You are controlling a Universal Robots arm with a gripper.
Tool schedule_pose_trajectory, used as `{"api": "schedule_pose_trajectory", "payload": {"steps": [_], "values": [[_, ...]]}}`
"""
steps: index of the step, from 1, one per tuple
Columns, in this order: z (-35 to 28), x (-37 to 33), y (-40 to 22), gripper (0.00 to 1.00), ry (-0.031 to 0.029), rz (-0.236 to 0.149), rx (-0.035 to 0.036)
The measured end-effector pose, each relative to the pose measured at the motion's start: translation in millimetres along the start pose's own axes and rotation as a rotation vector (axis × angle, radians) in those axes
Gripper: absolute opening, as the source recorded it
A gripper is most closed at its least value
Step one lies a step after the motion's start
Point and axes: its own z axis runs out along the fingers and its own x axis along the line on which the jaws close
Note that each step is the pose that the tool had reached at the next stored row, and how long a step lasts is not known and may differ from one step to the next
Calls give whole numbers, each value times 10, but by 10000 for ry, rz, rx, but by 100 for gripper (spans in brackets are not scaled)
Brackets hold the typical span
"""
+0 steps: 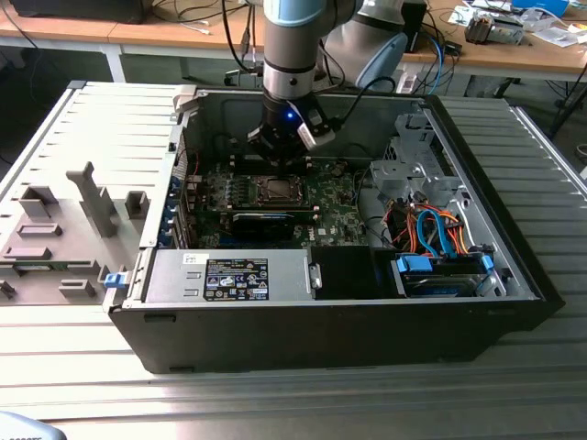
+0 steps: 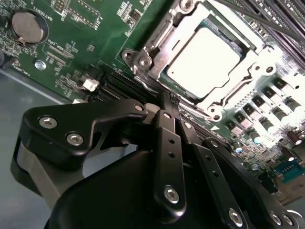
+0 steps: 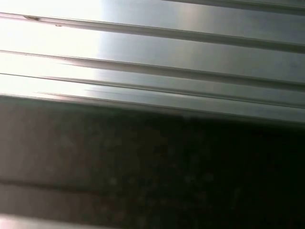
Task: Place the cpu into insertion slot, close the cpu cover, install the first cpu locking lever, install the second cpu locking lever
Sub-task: 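Install the first cpu locking lever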
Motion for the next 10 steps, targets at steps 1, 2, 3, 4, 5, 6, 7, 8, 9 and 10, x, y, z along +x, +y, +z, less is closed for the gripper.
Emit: {"api": "schedule_pose_trajectory", "payload": {"steps": [1, 2, 3, 4, 5, 6, 7, 8, 9, 10], "values": [[6, -24, -2, 11, -10, -9, -6], [8, -44, -4, 11, -7, -15, -10], [6, -53, -6, 11, -4, -28, -4], [6, -54, -6, 11, -4, -34, -7], [6, -54, -6, 11, -4, -35, -8], [2, -55, -5, 11, -4, -37, -8], [-8, -55, -4, 11, -8, -38, -11], [-41, -54, -4, 11, -2, -39, -2], [-66, -54, -2, 11, -2, -39, 1], [-81, -54, -2, 11, -3, -39, 9]]}}
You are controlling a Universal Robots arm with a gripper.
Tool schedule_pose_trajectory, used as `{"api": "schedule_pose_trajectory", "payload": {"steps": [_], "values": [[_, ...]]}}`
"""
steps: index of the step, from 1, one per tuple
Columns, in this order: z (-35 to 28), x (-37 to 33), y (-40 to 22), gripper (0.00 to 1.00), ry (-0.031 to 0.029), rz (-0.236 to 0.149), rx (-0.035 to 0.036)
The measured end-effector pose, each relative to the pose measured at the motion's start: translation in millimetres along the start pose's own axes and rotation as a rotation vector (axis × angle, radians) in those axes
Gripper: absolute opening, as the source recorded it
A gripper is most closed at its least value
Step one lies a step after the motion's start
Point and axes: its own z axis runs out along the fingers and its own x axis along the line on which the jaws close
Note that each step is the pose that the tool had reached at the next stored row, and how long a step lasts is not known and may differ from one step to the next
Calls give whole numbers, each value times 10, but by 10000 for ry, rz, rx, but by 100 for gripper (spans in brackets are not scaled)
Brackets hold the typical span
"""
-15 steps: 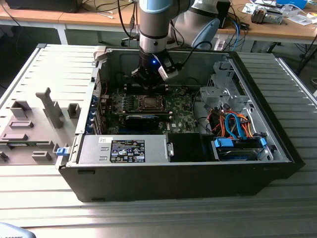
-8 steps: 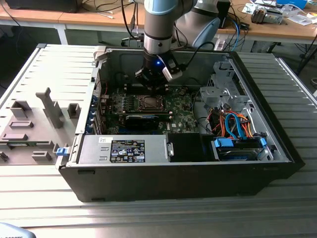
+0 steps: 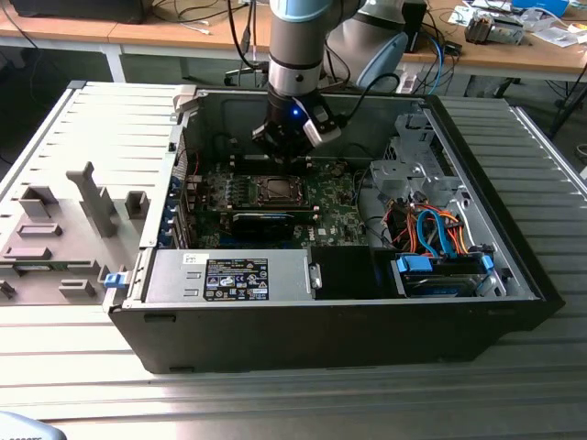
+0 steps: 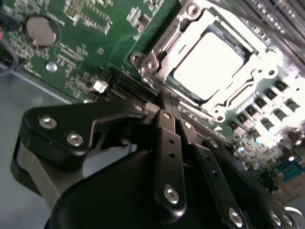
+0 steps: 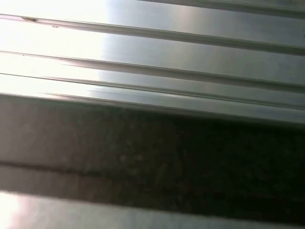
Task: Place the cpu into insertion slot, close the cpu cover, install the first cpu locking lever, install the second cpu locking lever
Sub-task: 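Install the first cpu locking lever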
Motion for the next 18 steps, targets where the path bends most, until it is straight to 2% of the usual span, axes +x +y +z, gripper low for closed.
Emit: {"api": "schedule_pose_trajectory", "payload": {"steps": [2, 8, 18], "values": [[-4, 0, 0, 11, 1, 0, 9], [-8, 12, -95, 11, 3, 1, 12], [-6, 20, -164, 11, 3, 2, 16]]}}
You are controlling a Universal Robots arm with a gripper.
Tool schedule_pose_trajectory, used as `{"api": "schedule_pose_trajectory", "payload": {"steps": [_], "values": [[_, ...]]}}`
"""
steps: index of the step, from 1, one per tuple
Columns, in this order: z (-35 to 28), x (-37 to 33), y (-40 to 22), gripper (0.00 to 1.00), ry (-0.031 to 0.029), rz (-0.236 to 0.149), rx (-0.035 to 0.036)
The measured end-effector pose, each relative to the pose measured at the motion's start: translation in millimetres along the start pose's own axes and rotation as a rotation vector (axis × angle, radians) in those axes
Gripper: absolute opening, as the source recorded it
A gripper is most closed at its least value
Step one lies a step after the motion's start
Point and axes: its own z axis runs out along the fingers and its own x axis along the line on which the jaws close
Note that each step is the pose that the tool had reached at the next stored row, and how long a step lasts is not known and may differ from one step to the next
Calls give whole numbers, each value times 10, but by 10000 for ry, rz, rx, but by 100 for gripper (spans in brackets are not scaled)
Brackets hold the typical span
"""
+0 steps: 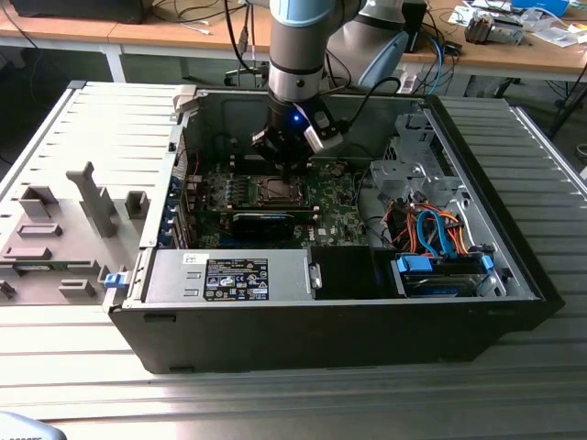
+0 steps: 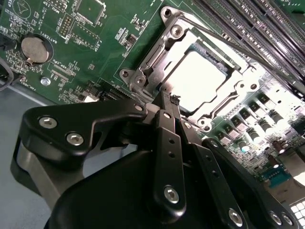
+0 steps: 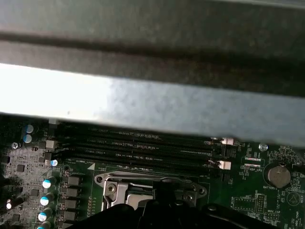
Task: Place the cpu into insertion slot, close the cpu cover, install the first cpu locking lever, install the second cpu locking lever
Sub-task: 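Install the first cpu locking lever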
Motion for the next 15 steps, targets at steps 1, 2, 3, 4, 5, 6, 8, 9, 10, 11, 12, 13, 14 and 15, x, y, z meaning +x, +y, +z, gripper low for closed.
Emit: {"api": "schedule_pose_trajectory", "payload": {"steps": [1, 2, 3, 4, 5, 6, 8, 9, 10, 11, 12, 13, 14, 15], "values": [[0, 1, -5, 11, 1, 0, 3], [0, 1, -7, 11, 1, 2, 14], [0, 1, -9, 11, 2, 0, 21], [-1, 1, -10, 11, 4, 0, 31], [-1, 1, -11, 11, 6, 0, 43], [-2, 1, -12, 11, 8, -1, 58], [-4, 1, -13, 11, 7, 0, 69], [-6, 1, -14, 11, 8, 1, 73], [-7, 1, -14, 11, 9, 1, 78], [-8, 2, -14, 11, 9, 1, 83], [-10, 2, -15, 11, 11, 1, 87], [-14, 1, -14, 11, 13, 0, 96], [-18, 2, -15, 11, 14, 1, 105], [-23, 2, -14, 11, 15, 1, 116]]}}
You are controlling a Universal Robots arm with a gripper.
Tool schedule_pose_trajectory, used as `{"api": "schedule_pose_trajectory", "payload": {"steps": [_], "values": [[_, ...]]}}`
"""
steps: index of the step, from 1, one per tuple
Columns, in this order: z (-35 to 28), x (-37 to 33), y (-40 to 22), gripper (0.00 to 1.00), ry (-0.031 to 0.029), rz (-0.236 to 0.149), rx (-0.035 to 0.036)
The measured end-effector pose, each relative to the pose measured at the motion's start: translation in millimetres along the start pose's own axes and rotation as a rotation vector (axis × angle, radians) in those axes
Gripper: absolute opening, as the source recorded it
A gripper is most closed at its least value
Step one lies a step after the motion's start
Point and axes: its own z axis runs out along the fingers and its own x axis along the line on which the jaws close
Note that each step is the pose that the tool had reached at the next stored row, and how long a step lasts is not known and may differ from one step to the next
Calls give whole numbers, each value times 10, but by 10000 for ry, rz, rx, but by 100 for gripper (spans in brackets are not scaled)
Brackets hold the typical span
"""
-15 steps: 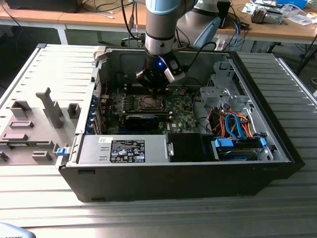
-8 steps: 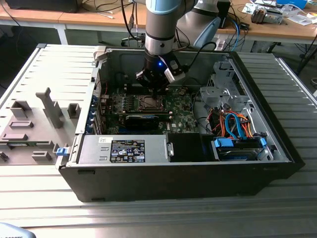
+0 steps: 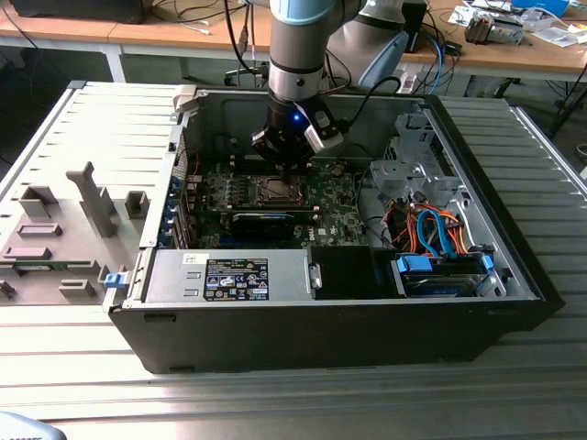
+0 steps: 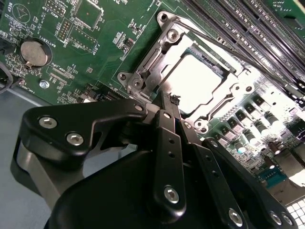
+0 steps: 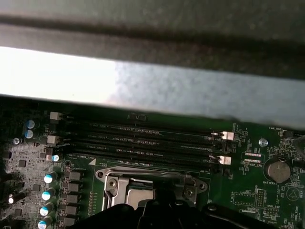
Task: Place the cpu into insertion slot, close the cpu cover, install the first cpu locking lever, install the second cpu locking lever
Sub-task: 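Install the first cpu locking lever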
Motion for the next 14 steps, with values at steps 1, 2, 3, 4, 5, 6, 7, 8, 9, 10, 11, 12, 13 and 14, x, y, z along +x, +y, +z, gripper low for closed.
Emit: {"api": "schedule_pose_trajectory", "payload": {"steps": [1, 2, 3, 4, 5, 6, 7, 8, 9, 10, 11, 12, 13, 14], "values": [[-5, 0, 0, 11, 1, 0, 9], [-11, 0, 1, 11, 2, -1, 17], [-17, 0, 1, 11, 2, 0, 29], [-21, 0, 1, 11, 3, 0, 34], [-26, 0, 1, 11, 3, 1, 39], [-29, 0, 1, 11, 3, 0, 42], [-32, 0, 1, 11, 4, 1, 48], [-37, 0, 1, 11, 6, 1, 58], [-41, 0, 2, 11, 6, 1, 66], [-46, 0, 2, 11, 8, 1, 79], [-51, 0, 2, 11, 9, 1, 90], [-60, 0, 2, 11, 12, 0, 104], [-68, 1, 2, 11, 13, 1, 109], [-75, 0, 2, 11, 12, 1, 111]]}}
